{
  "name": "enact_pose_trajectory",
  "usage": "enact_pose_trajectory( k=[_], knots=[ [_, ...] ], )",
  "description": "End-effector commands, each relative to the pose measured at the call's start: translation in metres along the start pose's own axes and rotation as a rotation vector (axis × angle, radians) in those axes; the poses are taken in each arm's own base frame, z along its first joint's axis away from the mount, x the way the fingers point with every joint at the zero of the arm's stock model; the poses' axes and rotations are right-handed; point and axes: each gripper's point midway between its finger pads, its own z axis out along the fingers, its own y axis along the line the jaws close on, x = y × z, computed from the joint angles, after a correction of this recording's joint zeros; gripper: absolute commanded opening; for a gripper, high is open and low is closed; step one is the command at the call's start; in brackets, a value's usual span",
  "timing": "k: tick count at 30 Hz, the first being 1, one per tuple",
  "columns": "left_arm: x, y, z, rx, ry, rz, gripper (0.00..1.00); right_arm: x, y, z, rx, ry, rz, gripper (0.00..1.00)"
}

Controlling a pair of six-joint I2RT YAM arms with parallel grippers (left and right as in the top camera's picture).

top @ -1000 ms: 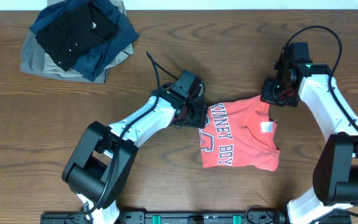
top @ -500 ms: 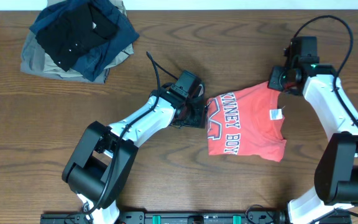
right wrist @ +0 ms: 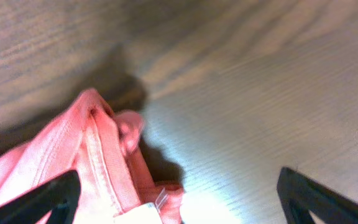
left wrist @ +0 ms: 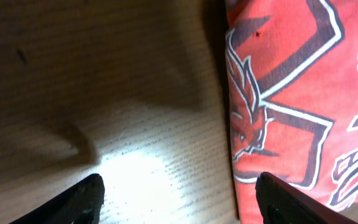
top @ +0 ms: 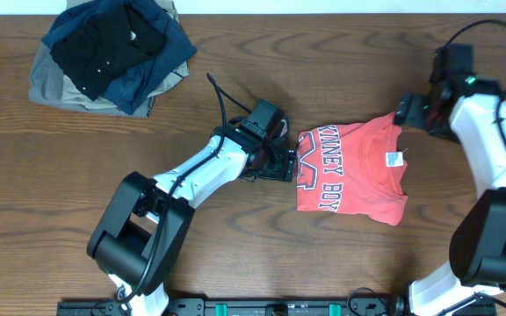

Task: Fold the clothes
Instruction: 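Release the right edge and raise the right gripper to the upper right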

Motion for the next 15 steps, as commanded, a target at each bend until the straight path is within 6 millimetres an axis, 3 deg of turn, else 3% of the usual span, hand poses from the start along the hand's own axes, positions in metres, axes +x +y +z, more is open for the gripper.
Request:
enact_pose_trajectory(
  k=[1, 2, 5, 7, 11, 15],
  knots=[
    [-0.004, -0.003, -0.013, 0.0, -0.033, 0.023, 0.8, -0.013, 0.014, -0.032, -0.111, 0.007, 0.023, 0.8],
    [-0.004, -0.003, -0.013, 0.0, -0.034, 0.024, 0.8, -0.01, 0.02, -0.038, -0.146, 0.027, 0.019, 0.73],
    [-0.004, -0.003, -0.013, -0.001, -0.034, 0.024, 0.85, 0.008, 0.048, -0.051, -0.293, 0.104, -0.052, 0.38],
    [-0.004, -0.003, -0.013, -0.001, -0.034, 0.024, 0.85, 0.024, 0.072, -0.053, -0.391, 0.14, -0.154, 0.2],
    [-0.004, -0.003, -0.013, -0.001, -0.034, 0.024, 0.85, 0.039, 0.092, -0.035, -0.429, 0.14, -0.266, 0.01],
    [-0.004, -0.003, -0.013, -0.001, -0.033, 0.024, 0.86, 0.051, 0.095, 0.001, -0.429, 0.144, -0.234, 0.01]
  ],
)
